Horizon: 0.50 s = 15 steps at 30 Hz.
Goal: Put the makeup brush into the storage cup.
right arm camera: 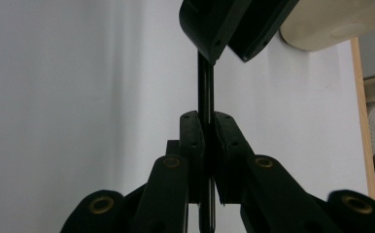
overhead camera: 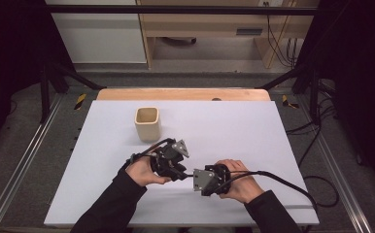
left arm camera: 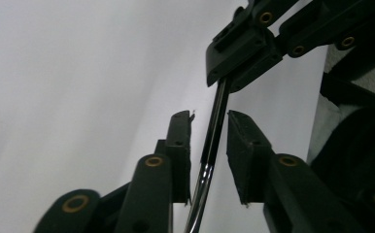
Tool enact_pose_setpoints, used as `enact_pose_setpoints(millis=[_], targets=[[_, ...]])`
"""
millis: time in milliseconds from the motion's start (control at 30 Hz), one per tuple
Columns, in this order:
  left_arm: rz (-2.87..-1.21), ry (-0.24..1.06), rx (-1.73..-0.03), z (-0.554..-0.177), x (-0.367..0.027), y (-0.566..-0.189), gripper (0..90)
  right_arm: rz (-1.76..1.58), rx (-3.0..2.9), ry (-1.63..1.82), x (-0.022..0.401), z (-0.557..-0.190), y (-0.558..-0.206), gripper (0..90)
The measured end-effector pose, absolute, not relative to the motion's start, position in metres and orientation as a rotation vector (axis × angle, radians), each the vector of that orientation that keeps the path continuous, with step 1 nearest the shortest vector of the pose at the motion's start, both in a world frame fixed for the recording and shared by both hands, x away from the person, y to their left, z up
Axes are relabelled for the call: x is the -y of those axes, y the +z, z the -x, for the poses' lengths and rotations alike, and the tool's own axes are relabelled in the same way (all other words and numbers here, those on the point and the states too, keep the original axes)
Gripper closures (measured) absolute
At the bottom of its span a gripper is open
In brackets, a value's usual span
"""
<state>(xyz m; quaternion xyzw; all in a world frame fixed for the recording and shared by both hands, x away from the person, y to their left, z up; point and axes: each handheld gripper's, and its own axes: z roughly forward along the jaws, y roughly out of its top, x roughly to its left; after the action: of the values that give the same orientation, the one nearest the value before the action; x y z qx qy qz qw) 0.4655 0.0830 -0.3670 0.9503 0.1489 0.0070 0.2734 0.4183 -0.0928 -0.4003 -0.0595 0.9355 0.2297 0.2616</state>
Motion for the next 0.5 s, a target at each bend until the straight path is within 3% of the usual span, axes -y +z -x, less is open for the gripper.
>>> enact_pose_setpoints(millis=[267,500], targets=[[-2.442,0.148,-0.465,-0.465,-0.104,-0.355,47.3,0.076,-2.537,0.655,0.104,-0.424,-0.399,83.8],[-2.354,0.214,-0.528,-0.465,-0.126,-0.355,33.9,0.009,-2.525,0.66,0.118,-0.428,-0.4,83.7]])
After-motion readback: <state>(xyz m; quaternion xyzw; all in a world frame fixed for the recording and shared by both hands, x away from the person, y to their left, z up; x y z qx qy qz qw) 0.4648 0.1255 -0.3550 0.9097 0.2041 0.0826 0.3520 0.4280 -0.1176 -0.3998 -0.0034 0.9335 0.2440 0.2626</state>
